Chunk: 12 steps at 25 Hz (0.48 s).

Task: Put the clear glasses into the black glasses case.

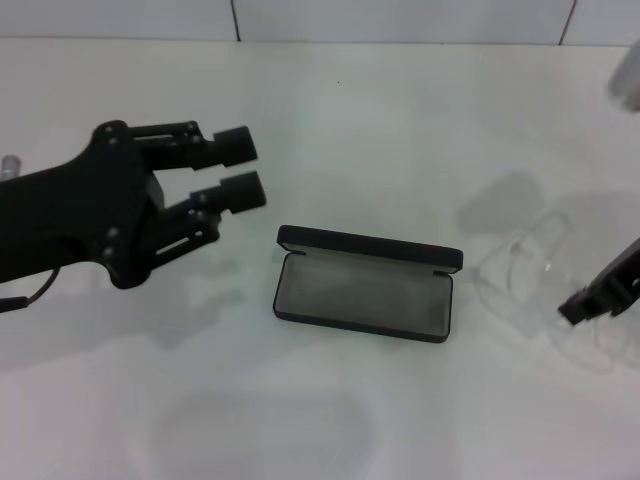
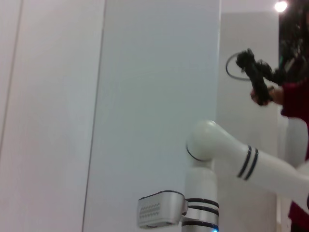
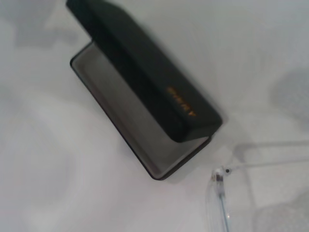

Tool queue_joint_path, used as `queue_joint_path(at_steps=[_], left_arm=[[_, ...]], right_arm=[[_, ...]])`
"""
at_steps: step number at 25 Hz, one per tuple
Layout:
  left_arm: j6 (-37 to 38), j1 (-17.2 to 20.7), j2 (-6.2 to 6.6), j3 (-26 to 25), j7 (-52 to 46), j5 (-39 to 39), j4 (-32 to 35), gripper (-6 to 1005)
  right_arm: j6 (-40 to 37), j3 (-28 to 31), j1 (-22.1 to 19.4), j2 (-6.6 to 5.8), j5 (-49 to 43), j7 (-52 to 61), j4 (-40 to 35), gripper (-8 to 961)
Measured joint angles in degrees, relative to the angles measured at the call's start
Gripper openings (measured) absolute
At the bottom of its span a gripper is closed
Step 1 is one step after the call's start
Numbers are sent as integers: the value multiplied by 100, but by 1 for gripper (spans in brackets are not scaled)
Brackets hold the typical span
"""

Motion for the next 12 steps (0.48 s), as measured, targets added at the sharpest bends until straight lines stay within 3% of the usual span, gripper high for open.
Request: queue_joint_path(at_steps=[6, 12], left_arm=[[122, 28, -10, 35, 9, -415, -337, 325], [129, -74, -16, 134, -88, -564, -435, 318]], right_arm=[[-510, 1140, -229, 14, 497, -654, -430, 124], [-1233, 2526, -412, 17, 1813, -1597, -794, 124]])
